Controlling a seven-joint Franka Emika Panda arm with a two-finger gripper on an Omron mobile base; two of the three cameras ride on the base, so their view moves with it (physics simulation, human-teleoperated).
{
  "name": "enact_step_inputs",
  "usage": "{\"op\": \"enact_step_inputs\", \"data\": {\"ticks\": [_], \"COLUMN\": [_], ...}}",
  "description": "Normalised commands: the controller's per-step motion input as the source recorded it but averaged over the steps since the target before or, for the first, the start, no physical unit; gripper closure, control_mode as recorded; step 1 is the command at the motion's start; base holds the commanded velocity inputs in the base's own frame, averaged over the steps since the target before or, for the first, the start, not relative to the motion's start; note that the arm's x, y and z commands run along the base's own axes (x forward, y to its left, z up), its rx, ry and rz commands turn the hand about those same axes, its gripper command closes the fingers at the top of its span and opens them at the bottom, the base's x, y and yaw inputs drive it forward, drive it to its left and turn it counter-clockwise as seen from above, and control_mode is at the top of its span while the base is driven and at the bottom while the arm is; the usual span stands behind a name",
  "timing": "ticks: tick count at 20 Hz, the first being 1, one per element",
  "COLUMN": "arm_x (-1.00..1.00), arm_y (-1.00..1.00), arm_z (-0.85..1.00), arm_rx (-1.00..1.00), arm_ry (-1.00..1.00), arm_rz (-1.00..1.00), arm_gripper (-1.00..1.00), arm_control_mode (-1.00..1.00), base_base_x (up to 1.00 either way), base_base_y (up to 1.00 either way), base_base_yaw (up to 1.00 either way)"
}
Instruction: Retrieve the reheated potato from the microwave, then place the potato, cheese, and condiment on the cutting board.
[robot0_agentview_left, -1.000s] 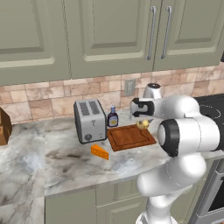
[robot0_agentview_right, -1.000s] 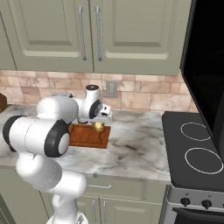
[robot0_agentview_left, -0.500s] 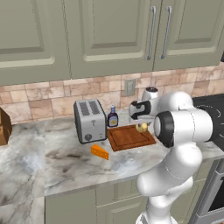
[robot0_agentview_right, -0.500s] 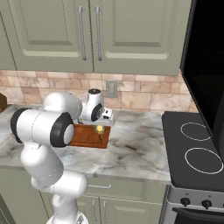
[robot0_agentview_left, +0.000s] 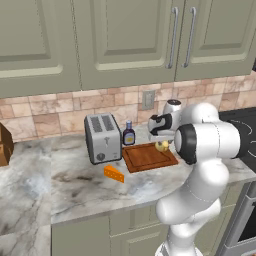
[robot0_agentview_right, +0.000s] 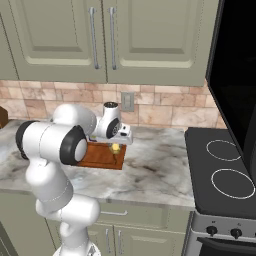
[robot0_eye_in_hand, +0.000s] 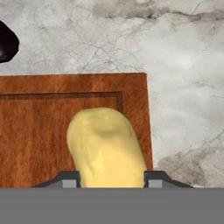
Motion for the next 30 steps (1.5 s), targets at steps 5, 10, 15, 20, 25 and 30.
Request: {"op": "enact_step_inputs", "data": {"ticks": [5, 10, 15, 20, 25, 30], "arm_x": [-0.04, -0.18, -0.26, -0.18, -0.02, 0.0], "arm_y": [0.03, 0.07, 0.01, 0.01, 0.09, 0.21], "arm_z": [-0.27, -0.21, -0.13, -0.05, 0.18, 0.35], "arm_rx": [0.0, 0.0, 0.01, 0.03, 0.03, 0.01], "arm_ry": [0.0, 0.0, -0.07, -0.08, -0.18, -0.15], "arm_rz": [0.0, 0.0, 0.0, 0.0, 0.0, 0.0], "arm_gripper": [1.0, -1.0, -1.0, -1.0, -1.0, -1.0], "arm_control_mode": [-1.0, -1.0, -1.0, -1.0, -1.0, -1.0], "base_base_x": [0.0, 0.0, 0.0, 0.0, 0.0, 0.0], "base_base_y": [0.0, 0.0, 0.0, 0.0, 0.0, 0.0], "base_base_yaw": [0.0, 0.0, 0.0, 0.0, 0.0, 0.0]}}
